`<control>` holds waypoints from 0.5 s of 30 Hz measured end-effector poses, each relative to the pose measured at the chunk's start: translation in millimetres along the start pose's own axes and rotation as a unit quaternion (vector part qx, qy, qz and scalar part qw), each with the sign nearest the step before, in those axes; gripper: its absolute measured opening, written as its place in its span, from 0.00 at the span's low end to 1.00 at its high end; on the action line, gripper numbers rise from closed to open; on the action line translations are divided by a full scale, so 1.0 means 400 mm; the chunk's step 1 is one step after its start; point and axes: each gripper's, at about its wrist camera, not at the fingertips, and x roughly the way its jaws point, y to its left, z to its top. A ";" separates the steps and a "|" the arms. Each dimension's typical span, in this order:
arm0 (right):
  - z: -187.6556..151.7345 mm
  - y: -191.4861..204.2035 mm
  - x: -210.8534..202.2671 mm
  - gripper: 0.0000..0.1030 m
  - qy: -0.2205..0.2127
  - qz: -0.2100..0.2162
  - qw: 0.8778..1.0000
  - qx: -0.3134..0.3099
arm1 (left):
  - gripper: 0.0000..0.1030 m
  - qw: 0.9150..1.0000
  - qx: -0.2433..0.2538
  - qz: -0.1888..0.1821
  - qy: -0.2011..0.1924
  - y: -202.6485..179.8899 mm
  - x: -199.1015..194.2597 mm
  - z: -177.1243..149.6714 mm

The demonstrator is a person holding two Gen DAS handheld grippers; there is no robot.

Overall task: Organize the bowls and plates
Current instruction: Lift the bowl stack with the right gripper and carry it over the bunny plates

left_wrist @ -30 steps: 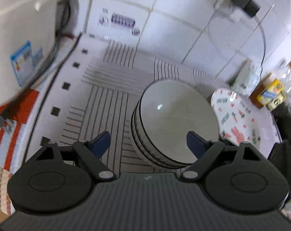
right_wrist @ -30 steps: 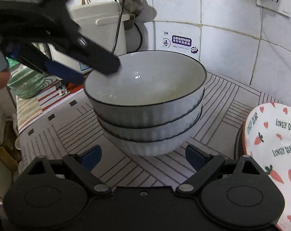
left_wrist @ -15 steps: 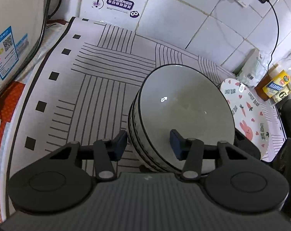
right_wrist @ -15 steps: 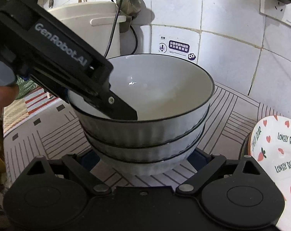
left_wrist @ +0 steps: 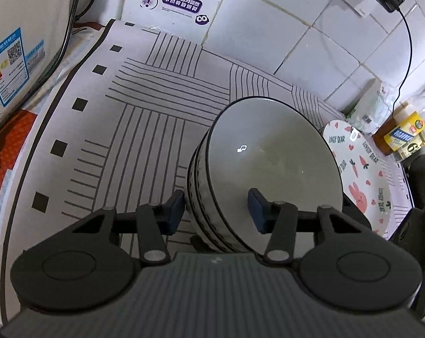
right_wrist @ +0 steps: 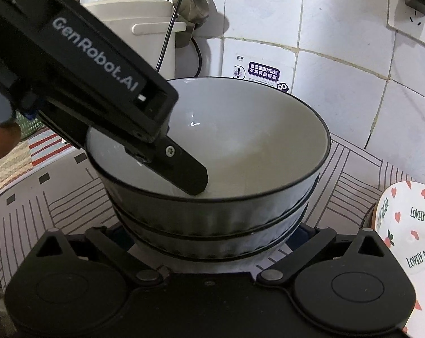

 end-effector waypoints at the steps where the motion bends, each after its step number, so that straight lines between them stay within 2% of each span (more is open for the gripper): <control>1: -0.003 0.003 -0.006 0.99 0.000 0.000 1.000 0.001 | 0.46 1.000 0.002 0.001 0.002 -0.002 -0.003 -0.002; 7: -0.015 0.006 -0.043 0.99 -0.006 0.010 1.000 0.018 | 0.46 0.999 0.028 0.025 -0.016 -0.044 -0.047 -0.036; 10: -0.014 0.015 -0.074 0.99 -0.009 0.009 1.000 0.007 | 0.46 0.999 0.028 0.026 -0.015 -0.063 -0.079 -0.038; 15: 0.000 0.012 -0.144 0.99 -0.023 0.009 1.000 0.012 | 0.46 0.998 0.058 0.027 -0.025 -0.122 -0.141 -0.042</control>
